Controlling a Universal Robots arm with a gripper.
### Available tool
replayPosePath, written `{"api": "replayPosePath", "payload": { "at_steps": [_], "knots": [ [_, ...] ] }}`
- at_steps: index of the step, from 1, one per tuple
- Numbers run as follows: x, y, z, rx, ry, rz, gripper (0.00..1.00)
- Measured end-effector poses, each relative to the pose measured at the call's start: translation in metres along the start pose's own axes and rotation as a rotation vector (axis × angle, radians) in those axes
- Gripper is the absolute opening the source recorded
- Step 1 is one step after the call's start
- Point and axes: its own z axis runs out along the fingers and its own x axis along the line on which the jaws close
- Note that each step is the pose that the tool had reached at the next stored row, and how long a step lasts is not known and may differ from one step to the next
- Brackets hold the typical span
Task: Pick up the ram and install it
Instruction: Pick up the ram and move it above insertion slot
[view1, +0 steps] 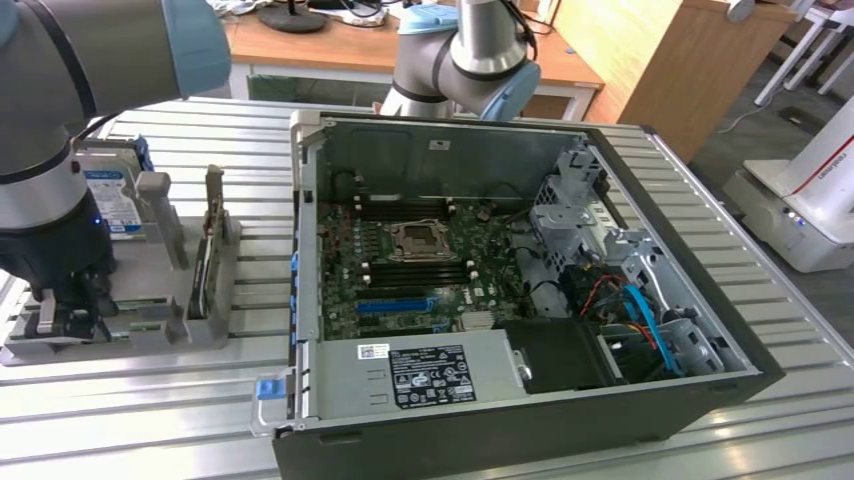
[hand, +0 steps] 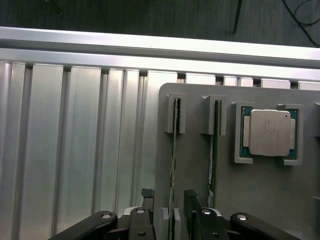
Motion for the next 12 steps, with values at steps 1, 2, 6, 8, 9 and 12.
{"api": "replayPosePath", "payload": {
  "at_steps": [1, 2, 6, 8, 9, 12],
  "knots": [
    [0.0000, -0.0007, 0.0001, -0.0001, 0.0001, 0.000, 0.37],
    [0.0001, -0.0016, 0.0001, -0.0001, 0.0001, 0.000, 0.37],
    [0.0003, -0.0041, 0.0009, -0.0001, 0.0001, 0.000, 0.37],
    [0.0003, -0.0042, 0.0025, -0.0001, 0.0001, 0.000, 0.37],
    [0.0004, -0.0043, 0.0033, -0.0001, 0.0001, 0.000, 0.37],
    [0.0004, -0.0045, 0.0057, -0.0001, 0.0001, 0.000, 0.37]
  ]
}}
